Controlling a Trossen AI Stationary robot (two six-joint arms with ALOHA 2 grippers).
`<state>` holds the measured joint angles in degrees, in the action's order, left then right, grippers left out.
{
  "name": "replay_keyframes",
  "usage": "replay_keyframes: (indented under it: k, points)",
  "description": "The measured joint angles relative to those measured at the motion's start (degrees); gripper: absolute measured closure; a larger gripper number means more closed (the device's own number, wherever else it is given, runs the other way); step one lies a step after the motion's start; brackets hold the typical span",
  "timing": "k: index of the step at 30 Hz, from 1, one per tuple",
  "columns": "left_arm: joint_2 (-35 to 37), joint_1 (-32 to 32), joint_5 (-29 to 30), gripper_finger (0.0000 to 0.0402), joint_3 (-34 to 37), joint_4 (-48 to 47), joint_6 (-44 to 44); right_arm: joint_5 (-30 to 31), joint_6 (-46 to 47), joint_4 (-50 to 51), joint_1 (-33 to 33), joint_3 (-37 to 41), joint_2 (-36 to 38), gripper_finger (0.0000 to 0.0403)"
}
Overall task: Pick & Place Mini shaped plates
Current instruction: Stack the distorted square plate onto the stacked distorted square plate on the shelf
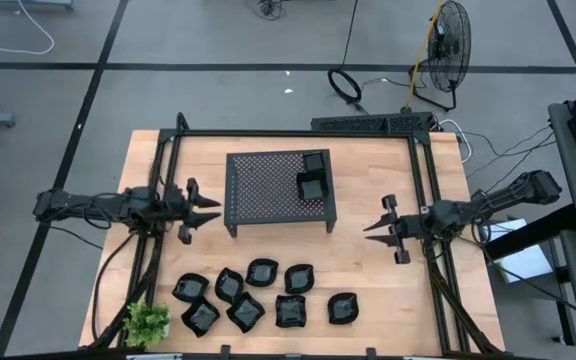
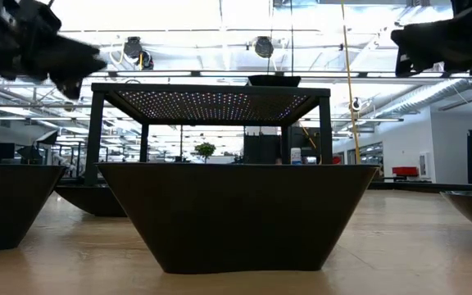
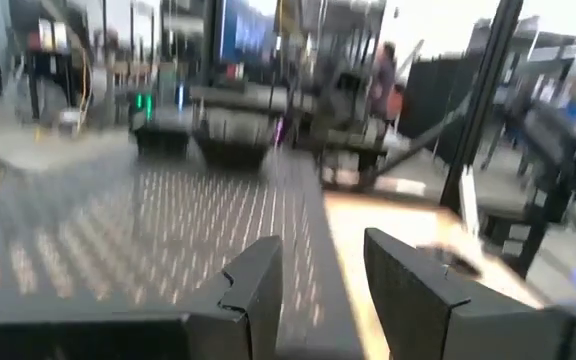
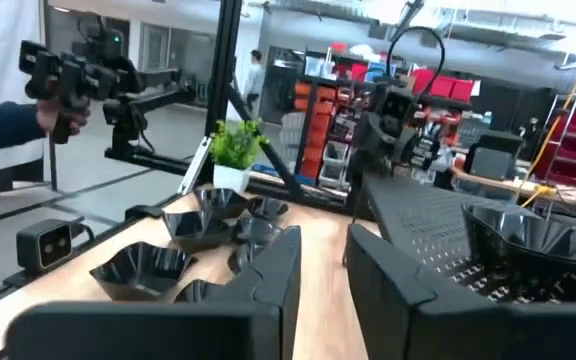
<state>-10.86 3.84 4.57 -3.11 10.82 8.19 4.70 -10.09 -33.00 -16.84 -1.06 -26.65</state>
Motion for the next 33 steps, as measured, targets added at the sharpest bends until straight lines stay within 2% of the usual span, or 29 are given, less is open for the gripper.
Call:
replay_keyframes:
  k: [6,9,14,16,19,21,23,28,31,33]
  points:
    - [0.0,0.0,0.0,0.0256,0.0,13.2,2.2,0.1,-1.1,-1.2,0.0,0.1,0.0,0.0328]
    - [0.0,0.0,0.0,0.0256,0.0,13.1,2.4,1.9,-1.6,-1.5,0.0,0.1,0.0,0.0328]
    - [0.0,0.0,0.2,0.0256,0.0,10.6,3.5,8.5,-1.8,-1.5,0.0,0.2,-0.1,0.0328]
    - [-0.5,0.0,2.6,0.0256,0.0,12.8,4.9,10.0,-2.3,-1.5,0.0,0.2,-0.1,0.0328]
    - [-2.4,0.1,7.8,0.0256,-2.8,13.7,14.0,10.5,-4.1,-1.5,0.0,0.2,-0.1,0.0328]
    - [-5.7,1.0,8.1,0.0256,-8.5,8.9,18.6,10.5,-5.4,-1.5,0.0,0.2,-0.1,0.0328]
    - [-11.8,3.0,8.2,0.0256,-16.2,1.9,20.9,10.5,-6.0,-1.5,0.0,0.2,-0.1,0.0328]
    - [-34.2,11.4,8.5,0.0256,-39.3,-11.4,19.3,10.5,-11.3,-7.1,0.0,0.2,-0.1,0.0328]
    - [-46.6,16.1,9.3,0.0256,-53.7,-30.9,23.8,10.4,-13.1,-11.7,0.0,0.2,-0.1,0.0328]
    - [-54.3,19.0,9.3,0.0256,-61.5,-45.5,35.0,10.3,-13.2,-12.8,0.0,0.2,-0.1,0.0328]
